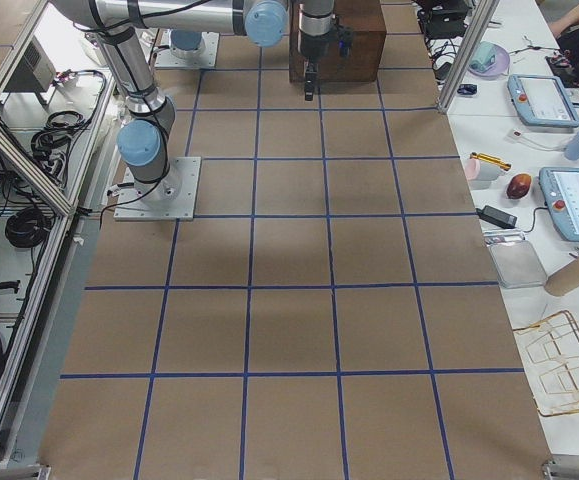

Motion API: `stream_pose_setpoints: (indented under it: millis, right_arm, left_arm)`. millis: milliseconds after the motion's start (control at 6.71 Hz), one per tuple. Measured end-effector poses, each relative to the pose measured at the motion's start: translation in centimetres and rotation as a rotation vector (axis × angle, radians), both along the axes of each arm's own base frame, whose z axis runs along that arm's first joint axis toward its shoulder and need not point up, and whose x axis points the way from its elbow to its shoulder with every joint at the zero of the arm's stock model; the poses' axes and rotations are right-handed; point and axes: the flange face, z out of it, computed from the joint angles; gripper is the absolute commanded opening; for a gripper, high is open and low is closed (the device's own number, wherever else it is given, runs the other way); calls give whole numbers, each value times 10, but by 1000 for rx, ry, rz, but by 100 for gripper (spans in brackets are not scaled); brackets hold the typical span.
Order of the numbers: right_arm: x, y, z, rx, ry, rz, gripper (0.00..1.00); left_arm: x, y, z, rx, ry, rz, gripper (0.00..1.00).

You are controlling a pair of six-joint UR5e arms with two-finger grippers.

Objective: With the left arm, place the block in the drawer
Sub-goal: 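Move the left gripper down to the white drawer handle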

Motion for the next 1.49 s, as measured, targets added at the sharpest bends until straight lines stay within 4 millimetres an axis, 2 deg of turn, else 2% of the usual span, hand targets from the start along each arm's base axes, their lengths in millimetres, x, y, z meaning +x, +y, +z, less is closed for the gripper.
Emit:
stream_pose_setpoints:
  millis: [447,745,1043,1489]
  right_arm:
    - [0,0,0,0,0,0,100]
    - [0,0,0,0,0,0,100]
    - [0,0,0,0,0,0,100]
    - [0,0,0,0,0,0,100]
  left_arm:
    - [77,1,-26,-3,86,-11,100]
    - [111,0,-46,-38,219,45,100]
    - [127,0,-77,-55,323,-7,100]
    - [127,-4,-120,-48,419,-99,100]
